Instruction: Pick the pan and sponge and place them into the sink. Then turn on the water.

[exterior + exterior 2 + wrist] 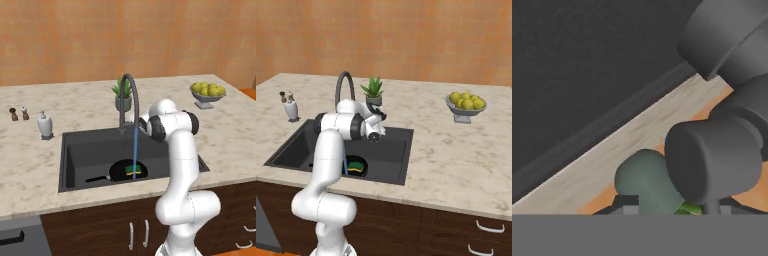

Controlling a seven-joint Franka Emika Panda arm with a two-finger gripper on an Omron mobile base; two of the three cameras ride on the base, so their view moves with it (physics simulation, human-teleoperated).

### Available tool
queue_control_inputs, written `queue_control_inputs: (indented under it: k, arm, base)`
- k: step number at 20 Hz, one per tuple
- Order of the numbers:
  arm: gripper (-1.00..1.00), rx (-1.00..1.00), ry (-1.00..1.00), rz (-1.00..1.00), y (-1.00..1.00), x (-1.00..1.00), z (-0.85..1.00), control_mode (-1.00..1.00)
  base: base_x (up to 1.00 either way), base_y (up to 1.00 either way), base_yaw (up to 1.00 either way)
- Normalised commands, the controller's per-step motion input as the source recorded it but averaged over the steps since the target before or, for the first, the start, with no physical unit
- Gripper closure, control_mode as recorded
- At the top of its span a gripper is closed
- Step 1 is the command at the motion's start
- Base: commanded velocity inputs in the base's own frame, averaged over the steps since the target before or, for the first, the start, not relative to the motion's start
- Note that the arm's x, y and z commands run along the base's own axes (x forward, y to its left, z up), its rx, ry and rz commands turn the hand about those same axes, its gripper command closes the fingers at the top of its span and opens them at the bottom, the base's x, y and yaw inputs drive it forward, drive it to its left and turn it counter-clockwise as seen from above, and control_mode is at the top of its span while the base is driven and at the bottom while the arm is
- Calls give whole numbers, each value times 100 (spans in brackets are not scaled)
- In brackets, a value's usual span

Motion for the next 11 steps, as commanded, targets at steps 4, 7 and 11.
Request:
queue_control_inputs:
  k: [4,7,11]
  arm:
    - [100,45,-9,6,-88,-48,45,-100]
    - [100,49,-12,18,-81,-79,90,-100]
    - [100,44,-5,22,-77,-86,92,-100]
  base:
    - [0,0,0]
    - [0,0,0]
    - [0,0,0]
